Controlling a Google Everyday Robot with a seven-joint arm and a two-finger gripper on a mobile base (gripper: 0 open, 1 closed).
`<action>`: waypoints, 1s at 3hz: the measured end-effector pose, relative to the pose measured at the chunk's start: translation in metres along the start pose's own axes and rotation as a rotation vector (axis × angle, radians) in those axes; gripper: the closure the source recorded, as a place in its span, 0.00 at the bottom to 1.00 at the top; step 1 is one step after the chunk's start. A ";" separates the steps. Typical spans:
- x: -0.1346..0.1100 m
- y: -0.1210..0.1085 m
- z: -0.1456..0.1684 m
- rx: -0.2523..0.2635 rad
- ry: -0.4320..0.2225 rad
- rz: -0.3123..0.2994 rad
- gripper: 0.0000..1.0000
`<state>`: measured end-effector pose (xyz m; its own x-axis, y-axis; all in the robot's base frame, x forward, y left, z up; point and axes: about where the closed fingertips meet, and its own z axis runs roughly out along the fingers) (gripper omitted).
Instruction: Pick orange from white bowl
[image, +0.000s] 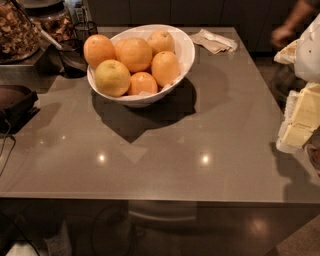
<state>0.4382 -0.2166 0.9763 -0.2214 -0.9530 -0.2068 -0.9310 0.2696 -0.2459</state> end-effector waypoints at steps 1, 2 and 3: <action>0.000 0.000 0.000 0.001 0.000 0.000 0.00; -0.018 -0.019 0.005 -0.017 0.010 0.002 0.00; -0.060 -0.074 0.030 -0.067 0.061 -0.041 0.00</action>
Offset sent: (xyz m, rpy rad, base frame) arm 0.0575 0.0307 0.0048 -0.0172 0.0815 -0.0031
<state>0.5293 -0.1758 0.9786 -0.1975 -0.9703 -0.1396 -0.9565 0.2219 -0.1892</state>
